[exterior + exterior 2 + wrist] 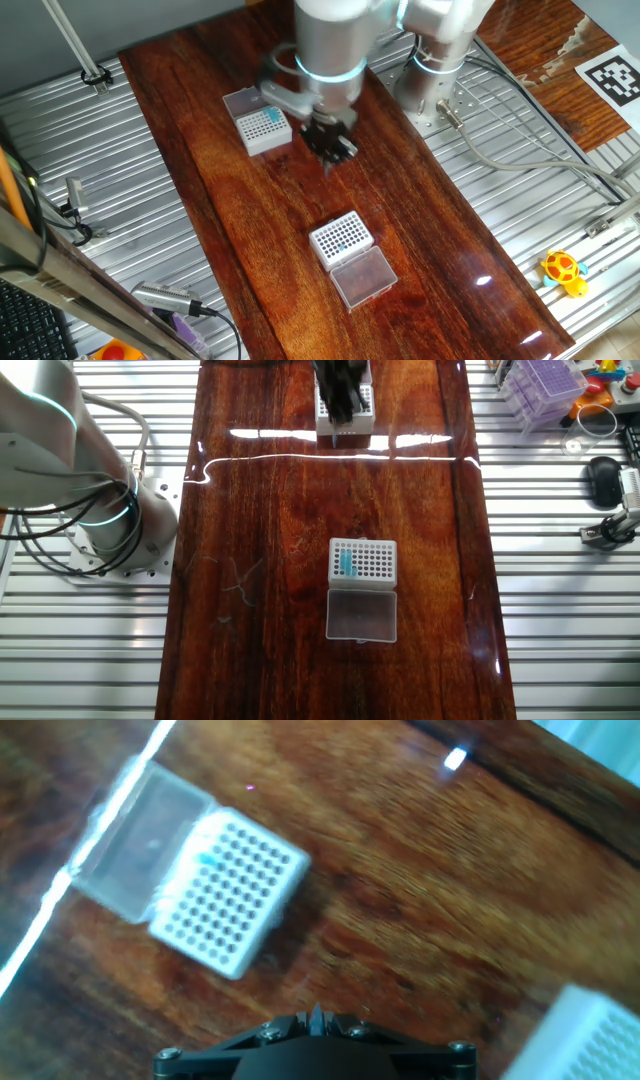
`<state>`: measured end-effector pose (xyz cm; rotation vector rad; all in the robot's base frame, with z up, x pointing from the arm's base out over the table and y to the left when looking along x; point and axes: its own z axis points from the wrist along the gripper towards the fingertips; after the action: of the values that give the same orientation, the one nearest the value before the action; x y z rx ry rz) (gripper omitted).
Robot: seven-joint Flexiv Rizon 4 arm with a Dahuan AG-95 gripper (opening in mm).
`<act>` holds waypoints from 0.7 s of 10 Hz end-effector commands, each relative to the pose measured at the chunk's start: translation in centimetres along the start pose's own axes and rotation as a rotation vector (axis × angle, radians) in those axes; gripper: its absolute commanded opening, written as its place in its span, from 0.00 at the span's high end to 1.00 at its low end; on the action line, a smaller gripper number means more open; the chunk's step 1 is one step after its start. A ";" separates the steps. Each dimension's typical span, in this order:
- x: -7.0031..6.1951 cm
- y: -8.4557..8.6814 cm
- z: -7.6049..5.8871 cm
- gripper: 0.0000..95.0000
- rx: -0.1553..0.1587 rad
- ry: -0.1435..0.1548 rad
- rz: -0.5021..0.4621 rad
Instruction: Transfer all medium pipette tips from one holder to another
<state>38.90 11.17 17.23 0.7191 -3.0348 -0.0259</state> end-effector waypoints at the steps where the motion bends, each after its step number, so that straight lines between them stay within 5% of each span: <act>1: 3.6 -12.0 -1.3 1.00 -0.022 0.019 -0.222; 5: 3.7 -12.7 -1.4 1.00 -0.035 0.005 -0.149; 6: 3.4 -12.0 -1.3 1.00 -0.017 -0.018 -0.070; 7: 2.5 -10.5 -0.8 1.00 -0.005 -0.011 -0.026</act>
<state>41.42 -0.68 18.29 0.8492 -2.9865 -0.0556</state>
